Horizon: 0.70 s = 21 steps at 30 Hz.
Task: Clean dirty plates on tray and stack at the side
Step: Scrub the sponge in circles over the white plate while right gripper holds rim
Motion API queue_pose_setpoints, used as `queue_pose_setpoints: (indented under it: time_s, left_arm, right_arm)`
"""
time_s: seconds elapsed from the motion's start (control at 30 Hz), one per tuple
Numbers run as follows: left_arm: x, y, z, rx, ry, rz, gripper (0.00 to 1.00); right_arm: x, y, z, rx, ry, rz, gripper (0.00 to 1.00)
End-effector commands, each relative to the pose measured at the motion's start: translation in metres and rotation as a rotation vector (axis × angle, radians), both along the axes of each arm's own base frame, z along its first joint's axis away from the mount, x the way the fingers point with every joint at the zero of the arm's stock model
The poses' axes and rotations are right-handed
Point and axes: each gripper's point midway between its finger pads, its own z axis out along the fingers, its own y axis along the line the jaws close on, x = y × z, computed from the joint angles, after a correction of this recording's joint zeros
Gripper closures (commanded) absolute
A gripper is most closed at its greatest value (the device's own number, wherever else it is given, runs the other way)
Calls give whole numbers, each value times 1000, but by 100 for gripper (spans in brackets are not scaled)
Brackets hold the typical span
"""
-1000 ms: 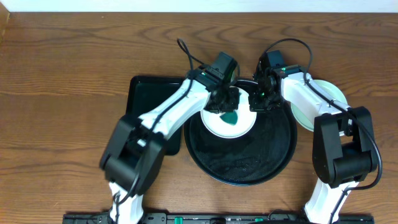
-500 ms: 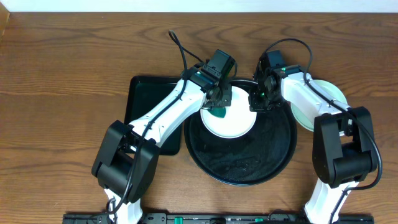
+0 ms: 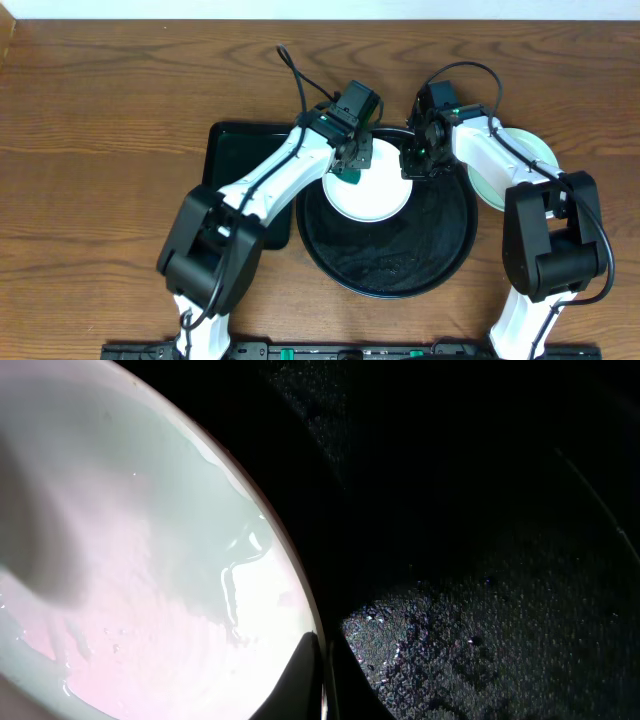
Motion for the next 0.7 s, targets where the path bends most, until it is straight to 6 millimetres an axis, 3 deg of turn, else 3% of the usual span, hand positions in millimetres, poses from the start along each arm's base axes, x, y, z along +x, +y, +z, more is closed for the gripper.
queue_pose_setpoints:
  time_s: [0.0, 0.27, 0.53, 0.67]
  left_arm:
    - [0, 6, -23, 60, 15, -50, 93]
    - [9, 18, -40, 142, -8, -55, 92]
    - [-6, 3, -70, 89, 85, -134, 92]
    - [-13, -18, -70, -12, 110, -224, 93]
  right_arm:
    - [-1, 4, -1, 9, -1, 15, 99]
    - [-1, 4, -1, 9, -1, 15, 99]
    - [-1, 4, -1, 9, -1, 15, 99]
    - [-1, 4, -1, 9, -1, 15, 99]
